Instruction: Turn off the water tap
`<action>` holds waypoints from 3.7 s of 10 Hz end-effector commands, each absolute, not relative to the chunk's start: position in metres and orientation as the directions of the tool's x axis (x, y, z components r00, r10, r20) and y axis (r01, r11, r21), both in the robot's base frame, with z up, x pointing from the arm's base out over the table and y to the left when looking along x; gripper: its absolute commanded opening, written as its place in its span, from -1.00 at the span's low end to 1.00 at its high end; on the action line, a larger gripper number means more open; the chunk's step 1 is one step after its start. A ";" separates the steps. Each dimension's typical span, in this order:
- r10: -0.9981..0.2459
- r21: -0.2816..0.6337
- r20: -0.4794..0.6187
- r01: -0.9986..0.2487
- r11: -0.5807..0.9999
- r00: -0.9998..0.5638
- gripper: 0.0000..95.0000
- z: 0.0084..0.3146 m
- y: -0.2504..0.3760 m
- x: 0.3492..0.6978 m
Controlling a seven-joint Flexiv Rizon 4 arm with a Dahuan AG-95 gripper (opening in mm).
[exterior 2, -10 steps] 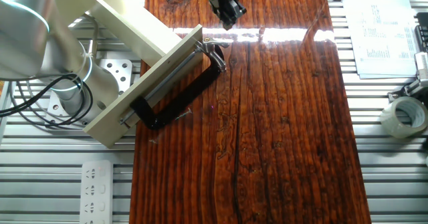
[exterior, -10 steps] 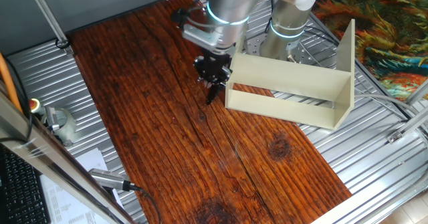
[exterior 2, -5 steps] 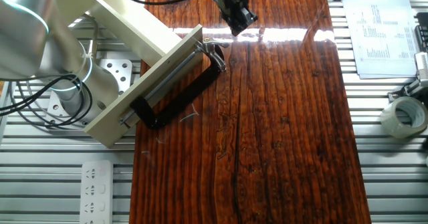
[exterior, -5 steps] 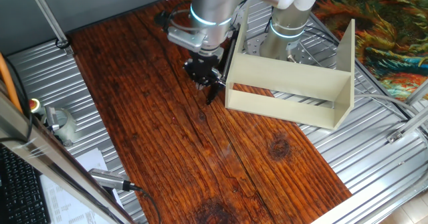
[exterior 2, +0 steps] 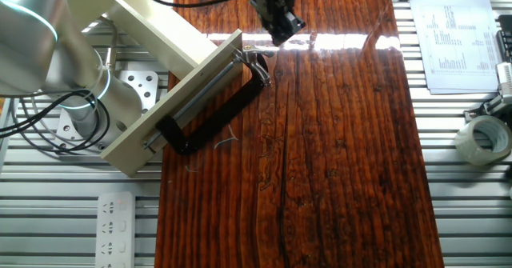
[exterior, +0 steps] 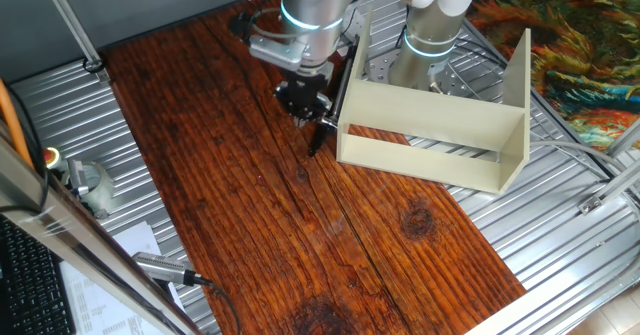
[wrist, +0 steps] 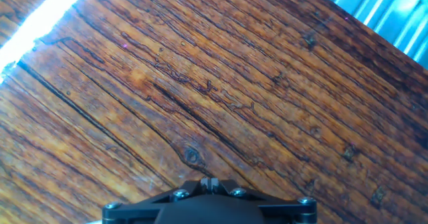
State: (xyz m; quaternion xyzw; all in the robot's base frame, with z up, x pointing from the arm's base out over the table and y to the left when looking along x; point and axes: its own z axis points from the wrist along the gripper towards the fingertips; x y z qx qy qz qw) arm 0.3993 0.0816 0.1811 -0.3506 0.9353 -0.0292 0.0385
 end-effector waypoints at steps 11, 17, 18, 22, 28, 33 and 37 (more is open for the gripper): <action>-0.686 -0.058 -0.063 -0.684 0.727 -0.725 -1.00 0.176 0.059 0.396; -0.689 -0.051 -0.069 -0.687 0.725 -0.721 -1.00 0.175 0.056 0.392; -0.690 -0.051 -0.069 -0.688 0.724 -0.720 -1.00 0.174 0.056 0.391; -0.695 -0.046 -0.072 -0.694 0.718 -0.715 -1.00 0.174 0.050 0.384; -0.697 -0.045 -0.073 -0.695 0.717 -0.714 -1.00 0.173 0.047 0.380; -0.698 -0.044 -0.072 -0.697 0.716 -0.713 -1.00 0.173 0.047 0.380; -0.699 -0.045 -0.073 -0.698 0.715 -0.711 -1.00 0.173 0.047 0.380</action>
